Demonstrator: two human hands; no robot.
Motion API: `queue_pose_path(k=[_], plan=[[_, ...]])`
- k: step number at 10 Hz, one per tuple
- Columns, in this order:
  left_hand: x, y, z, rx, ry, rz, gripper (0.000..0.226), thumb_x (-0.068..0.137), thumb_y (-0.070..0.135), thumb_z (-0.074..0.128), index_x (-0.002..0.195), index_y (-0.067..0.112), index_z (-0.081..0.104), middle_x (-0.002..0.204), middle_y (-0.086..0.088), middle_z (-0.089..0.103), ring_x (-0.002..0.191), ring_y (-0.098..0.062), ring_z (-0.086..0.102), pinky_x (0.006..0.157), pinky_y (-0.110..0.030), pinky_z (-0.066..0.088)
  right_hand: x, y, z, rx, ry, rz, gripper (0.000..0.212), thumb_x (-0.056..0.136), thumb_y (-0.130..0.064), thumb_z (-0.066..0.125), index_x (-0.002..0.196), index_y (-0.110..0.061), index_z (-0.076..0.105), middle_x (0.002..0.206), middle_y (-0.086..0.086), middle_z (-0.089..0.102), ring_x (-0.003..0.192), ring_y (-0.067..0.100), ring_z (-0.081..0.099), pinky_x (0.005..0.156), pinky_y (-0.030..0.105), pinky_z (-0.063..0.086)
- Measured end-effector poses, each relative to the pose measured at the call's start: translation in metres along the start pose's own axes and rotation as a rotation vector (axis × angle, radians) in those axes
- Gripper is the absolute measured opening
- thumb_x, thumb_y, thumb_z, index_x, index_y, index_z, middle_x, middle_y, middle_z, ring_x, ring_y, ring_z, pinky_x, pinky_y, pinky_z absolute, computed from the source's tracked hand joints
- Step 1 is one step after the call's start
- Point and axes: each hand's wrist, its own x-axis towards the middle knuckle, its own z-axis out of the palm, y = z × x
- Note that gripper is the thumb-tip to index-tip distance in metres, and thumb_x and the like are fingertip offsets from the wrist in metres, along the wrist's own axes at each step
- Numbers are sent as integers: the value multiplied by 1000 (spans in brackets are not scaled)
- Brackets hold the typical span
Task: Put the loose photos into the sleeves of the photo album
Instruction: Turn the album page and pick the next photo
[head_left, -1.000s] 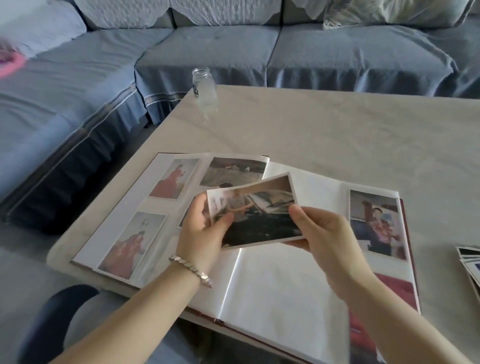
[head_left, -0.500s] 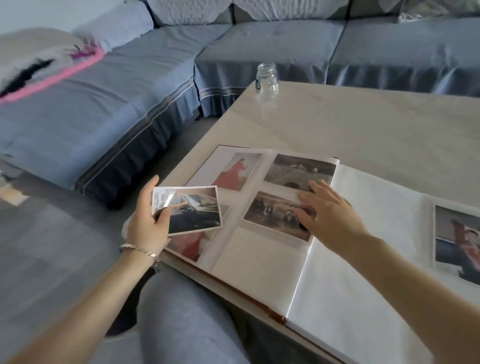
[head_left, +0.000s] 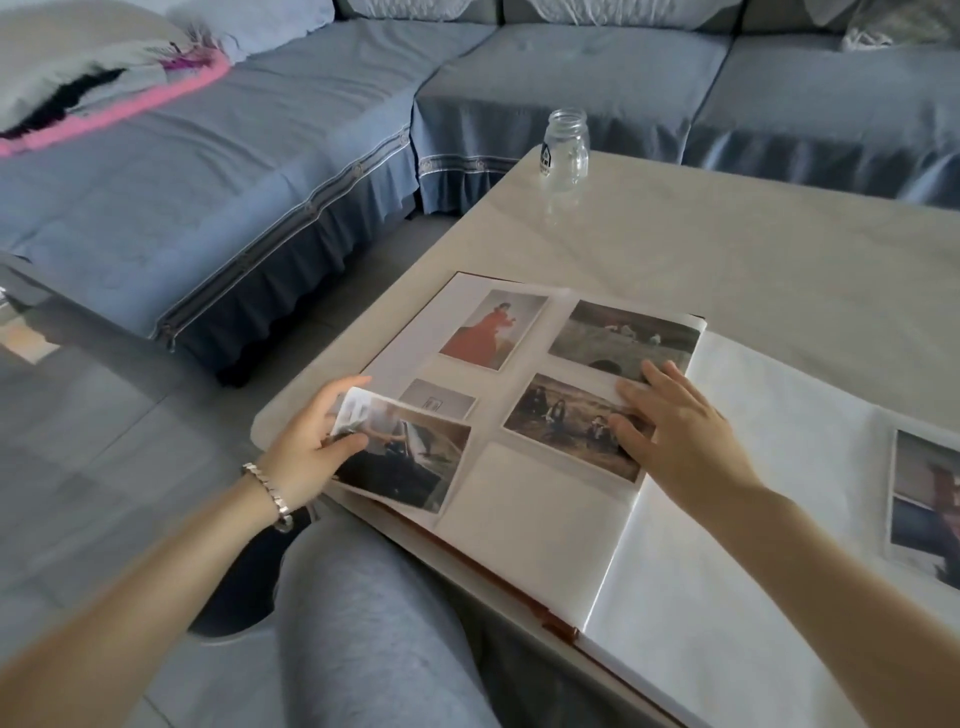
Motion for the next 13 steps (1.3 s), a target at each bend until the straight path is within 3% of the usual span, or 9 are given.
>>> queue_pose_path(k=[1, 3, 4, 5, 6, 7, 10, 12, 13], plan=[[2, -1, -5, 28, -123, -27, 54, 86, -3, 58, 127, 27, 38, 117, 1, 50, 106, -12, 51, 75, -14, 44, 0, -1, 0, 6, -1, 1, 46, 95, -36, 47, 139, -26, 42, 155, -1, 21, 144, 10, 4, 112, 25, 9], [12, 12, -8, 10, -279, -117, 41, 97, 14, 44, 115, 50, 40, 133, -1, 51, 118, -28, 53, 99, -45, 44, 0, 0, 1, 2, -3, 1, 46, 95, -37, 47, 140, -26, 41, 155, -1, 21, 144, 11, 5, 113, 27, 10], [17, 16, -2, 40, -169, -151, 46, 95, 12, 48, 139, 23, 38, 137, -8, 49, 129, -21, 43, 97, -29, 34, 0, 1, 1, 0, -1, -3, 47, 95, -37, 47, 140, -25, 41, 155, -1, 21, 144, 11, 5, 113, 27, 9], [17, 18, -4, 18, -47, -191, 32, 88, 13, 61, 120, 14, 57, 122, -7, 60, 114, -20, 54, 88, -27, 39, 1, 1, 2, -1, 2, -6, 47, 95, -37, 46, 140, -25, 41, 155, 0, 21, 144, 11, 5, 113, 26, 10], [16, 19, -5, 12, -34, -184, 24, 85, 12, 65, 109, 12, 65, 108, -2, 65, 101, -15, 58, 84, -28, 44, 1, 1, 2, 6, 8, -8, 47, 95, -37, 47, 140, -24, 42, 154, 0, 23, 144, 12, 6, 113, 26, 10], [15, 22, -4, -66, -60, -203, 17, 83, 12, 66, 95, 24, 66, 95, 7, 64, 98, -15, 59, 89, -35, 49, 0, 1, 3, 10, 8, -11, 47, 95, -37, 47, 140, -24, 41, 154, 1, 23, 144, 12, 5, 113, 26, 10], [8, 37, 18, -262, -168, -315, 17, 82, 10, 67, 86, 27, 69, 96, 0, 71, 97, -21, 65, 93, -44, 50, 1, 3, 4, 21, 11, -7, 46, 95, -36, 47, 139, -23, 43, 154, 1, 23, 144, 13, 5, 113, 28, 10], [3, 41, 31, -115, -160, -247, 18, 83, 10, 67, 99, 18, 68, 94, 6, 65, 89, -8, 61, 82, -22, 48, 2, 4, 5, 5, 8, -12, 47, 95, -37, 46, 140, -23, 42, 154, 1, 22, 144, 13, 6, 113, 29, 11], [5, 45, 29, 29, -103, -199, 21, 82, 7, 68, 102, 11, 69, 82, 4, 66, 77, -9, 63, 66, -16, 49, 2, 4, 5, 0, 7, -15, 47, 95, -37, 46, 140, -23, 42, 154, 1, 22, 144, 14, 6, 113, 28, 11]])
